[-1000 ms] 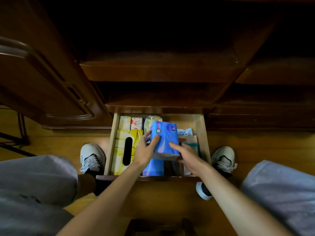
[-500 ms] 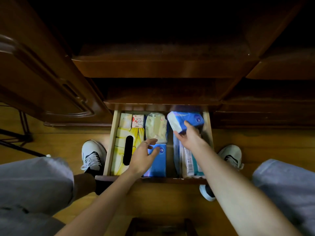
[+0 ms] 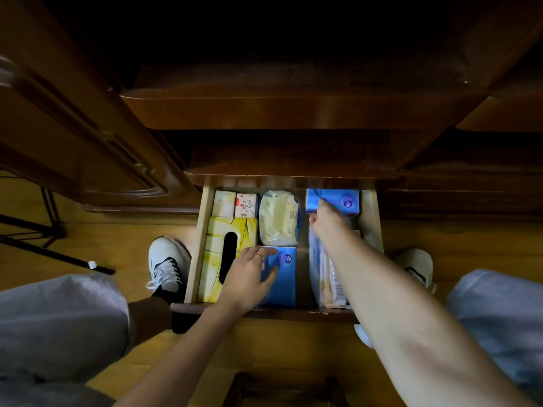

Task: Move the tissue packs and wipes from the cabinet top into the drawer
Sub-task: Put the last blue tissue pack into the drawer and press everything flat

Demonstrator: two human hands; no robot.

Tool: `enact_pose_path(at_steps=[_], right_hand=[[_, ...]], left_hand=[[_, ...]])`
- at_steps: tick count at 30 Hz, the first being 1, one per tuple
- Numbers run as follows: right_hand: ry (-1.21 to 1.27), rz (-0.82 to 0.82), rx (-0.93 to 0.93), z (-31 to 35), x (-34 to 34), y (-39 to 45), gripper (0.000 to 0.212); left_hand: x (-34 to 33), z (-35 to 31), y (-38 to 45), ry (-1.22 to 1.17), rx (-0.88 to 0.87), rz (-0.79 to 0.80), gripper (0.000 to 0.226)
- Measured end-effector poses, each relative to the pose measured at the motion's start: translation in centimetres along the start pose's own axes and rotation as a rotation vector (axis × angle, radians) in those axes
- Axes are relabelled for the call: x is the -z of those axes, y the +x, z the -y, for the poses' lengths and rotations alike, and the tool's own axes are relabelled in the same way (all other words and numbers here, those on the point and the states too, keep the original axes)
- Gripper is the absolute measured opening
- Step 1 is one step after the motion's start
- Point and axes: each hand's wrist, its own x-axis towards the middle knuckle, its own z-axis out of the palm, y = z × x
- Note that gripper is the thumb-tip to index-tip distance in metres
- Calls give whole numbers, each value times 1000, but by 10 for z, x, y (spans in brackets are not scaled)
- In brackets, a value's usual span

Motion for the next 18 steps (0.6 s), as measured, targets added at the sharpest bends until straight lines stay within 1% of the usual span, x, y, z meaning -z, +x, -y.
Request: enact_pose_path(at_steps=[1, 3, 4, 7, 9, 11, 12, 14, 16, 18], right_hand=[[-58, 16, -8, -1, 2, 0, 30], [-250, 48, 62, -3, 6, 15, 37], [-378, 29, 117, -4, 10, 19, 42], [-596, -31, 244, 0, 24, 22, 49], [-717, -29, 311, 5, 29, 21, 49], [-923, -85, 454, 8, 31, 16, 50], [-1049, -157, 560, 8, 31, 12, 50], [-1190, -276, 776, 3, 33, 10, 48], [-1285, -326, 935, -3, 37, 14, 57], [-1432, -318, 1016, -3, 42, 22, 66]], left_hand=[[-1, 1, -1, 7, -14, 16, 42], [-2, 4, -4, 15, -55, 60, 46], [-3, 6, -6, 19, -70, 90, 53], [-6, 8, -15, 69, -69, 216, 80], [-9, 11, -21, 132, -90, 272, 84], [-11, 12, -23, 146, -108, 275, 82], [-10, 13, -23, 136, -111, 266, 80], [-10, 14, -24, 125, -117, 259, 80], [-10, 14, -27, 133, -121, 255, 82], [-10, 15, -29, 145, -138, 231, 83]])
